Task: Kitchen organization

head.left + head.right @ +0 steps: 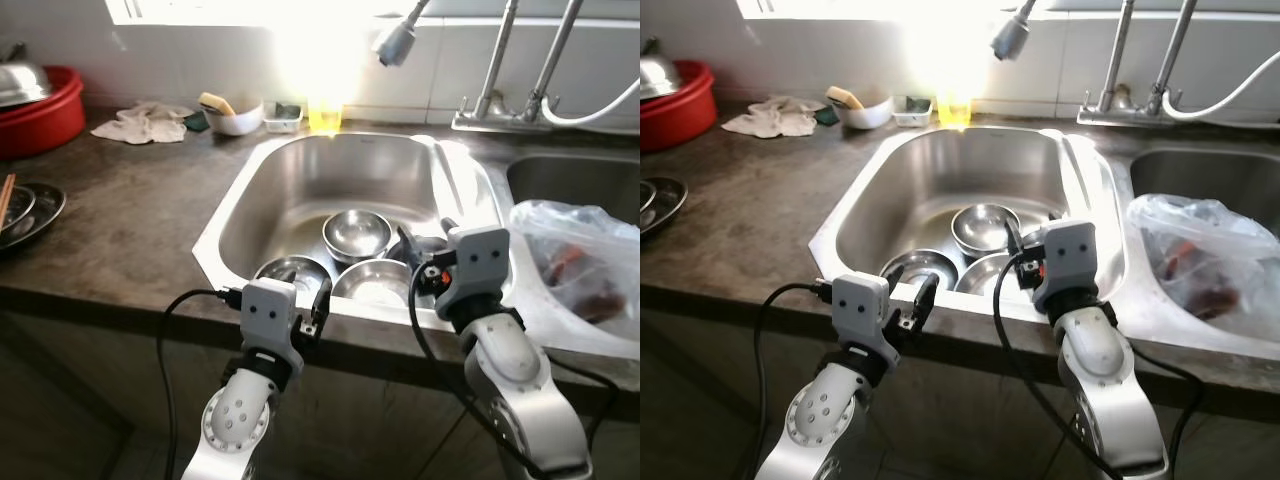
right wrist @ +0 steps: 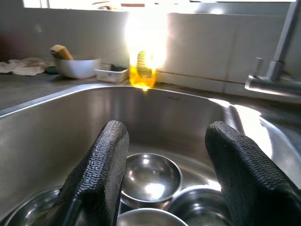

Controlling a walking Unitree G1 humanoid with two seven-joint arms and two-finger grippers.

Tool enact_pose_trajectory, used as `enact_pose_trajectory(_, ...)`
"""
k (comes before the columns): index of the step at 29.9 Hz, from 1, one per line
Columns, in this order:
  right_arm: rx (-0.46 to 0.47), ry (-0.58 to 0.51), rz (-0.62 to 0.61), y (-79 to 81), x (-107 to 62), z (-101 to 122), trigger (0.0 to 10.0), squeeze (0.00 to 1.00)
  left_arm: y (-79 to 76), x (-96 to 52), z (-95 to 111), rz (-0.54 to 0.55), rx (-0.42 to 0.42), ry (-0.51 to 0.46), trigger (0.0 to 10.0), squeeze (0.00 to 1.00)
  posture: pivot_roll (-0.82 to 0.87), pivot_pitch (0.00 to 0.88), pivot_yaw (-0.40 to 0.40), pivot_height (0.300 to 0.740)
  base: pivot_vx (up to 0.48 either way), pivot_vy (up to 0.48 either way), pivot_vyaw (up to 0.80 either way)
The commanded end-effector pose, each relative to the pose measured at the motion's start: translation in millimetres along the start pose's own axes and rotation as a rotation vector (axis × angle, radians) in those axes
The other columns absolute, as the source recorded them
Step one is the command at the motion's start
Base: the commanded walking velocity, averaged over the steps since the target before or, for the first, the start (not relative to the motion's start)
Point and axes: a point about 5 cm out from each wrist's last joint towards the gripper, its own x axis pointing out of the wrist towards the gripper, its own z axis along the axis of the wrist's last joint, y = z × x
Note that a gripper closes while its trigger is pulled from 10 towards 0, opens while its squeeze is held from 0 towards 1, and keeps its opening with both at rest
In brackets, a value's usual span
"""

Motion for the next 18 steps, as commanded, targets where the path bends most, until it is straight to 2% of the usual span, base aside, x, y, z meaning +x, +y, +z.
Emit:
enact_pose_trajectory(1,0.012,-0.013,0.033,6.5,3.7,5.6,10.0,0.00,4.7,-1.7,-4.1,0.017,0.009,0.018,10.0,0.00,0.09,0.047,-0.004,0.740,0.000,0.398,0.80)
enact_pose_trajectory(6,0.019,-0.011,0.026,5.5,6.3,6.2,10.0,0.00,5.9,-2.1,-4.9,0.019,0.009,0.023,10.0,0.00,0.09,0.050,-0.005,0.740,0.000,0.469,0.80)
enact_pose_trajectory(18,0.045,-0.002,0.013,7.6,9.8,7.4,10.0,0.00,8.0,-5.0,-6.1,0.032,0.015,0.029,10.0,0.00,0.09,0.061,-0.002,0.740,0.000,0.000,0.80)
